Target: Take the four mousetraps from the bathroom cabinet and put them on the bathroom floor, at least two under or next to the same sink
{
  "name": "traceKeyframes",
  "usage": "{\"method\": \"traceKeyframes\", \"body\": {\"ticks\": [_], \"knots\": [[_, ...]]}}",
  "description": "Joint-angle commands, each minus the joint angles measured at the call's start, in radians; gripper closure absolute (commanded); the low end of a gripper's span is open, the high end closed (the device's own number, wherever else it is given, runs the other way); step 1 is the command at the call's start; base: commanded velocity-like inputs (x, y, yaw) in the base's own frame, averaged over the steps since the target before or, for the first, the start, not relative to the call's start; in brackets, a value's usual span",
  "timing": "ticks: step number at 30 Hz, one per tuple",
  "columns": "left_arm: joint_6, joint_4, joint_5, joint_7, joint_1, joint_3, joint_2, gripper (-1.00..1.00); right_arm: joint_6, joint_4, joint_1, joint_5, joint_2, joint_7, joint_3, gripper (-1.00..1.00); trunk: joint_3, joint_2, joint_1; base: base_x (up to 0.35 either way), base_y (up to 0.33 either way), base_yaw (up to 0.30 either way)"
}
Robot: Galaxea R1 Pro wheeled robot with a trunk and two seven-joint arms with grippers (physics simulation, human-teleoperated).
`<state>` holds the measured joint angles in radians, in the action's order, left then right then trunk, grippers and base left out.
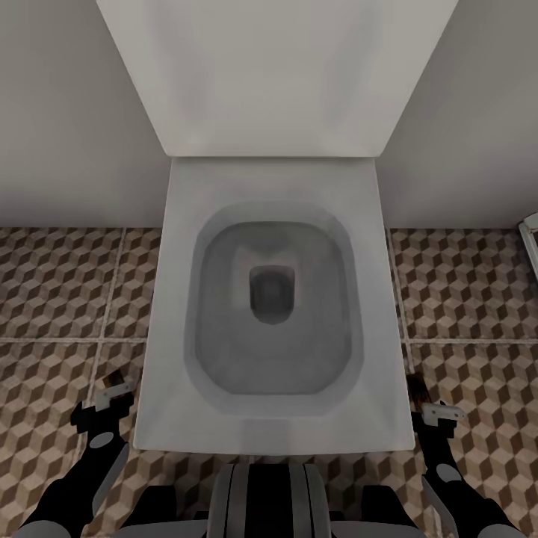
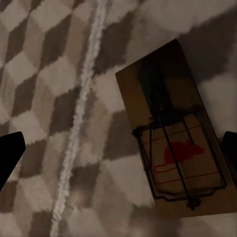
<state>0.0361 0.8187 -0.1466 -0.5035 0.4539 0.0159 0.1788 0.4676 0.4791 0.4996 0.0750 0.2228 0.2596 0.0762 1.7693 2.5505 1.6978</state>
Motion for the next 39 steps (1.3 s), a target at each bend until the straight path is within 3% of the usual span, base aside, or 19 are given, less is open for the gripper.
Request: {"method": "traceKeyframes", "body": {"ticks": [1,27,39], "knots": [[0.004,0.0,-0.01,-0.003,0.0,0.002,0.0,-1.0,0.003,-0.001,0.0,0.008,0.001,0.006,0.008,-1.0,0.0,0.0,0.0,0.0,0.0,0.0],[0.002,0.0,-0.013,-0.007,0.0,0.003,-0.004,-1.0,0.003,0.0,0.0,0.008,0.001,0.006,0.008,-1.0,0.0,0.0,0.0,-0.004,0.0,0.0],[0.004,0.0,-0.013,-0.006,-0.001,0.003,-0.004,-1.0,0.003,0.0,0.0,0.008,0.001,0.006,0.008,-1.0,0.0,0.0,0.0,-0.256,0.0,0.0]]}}
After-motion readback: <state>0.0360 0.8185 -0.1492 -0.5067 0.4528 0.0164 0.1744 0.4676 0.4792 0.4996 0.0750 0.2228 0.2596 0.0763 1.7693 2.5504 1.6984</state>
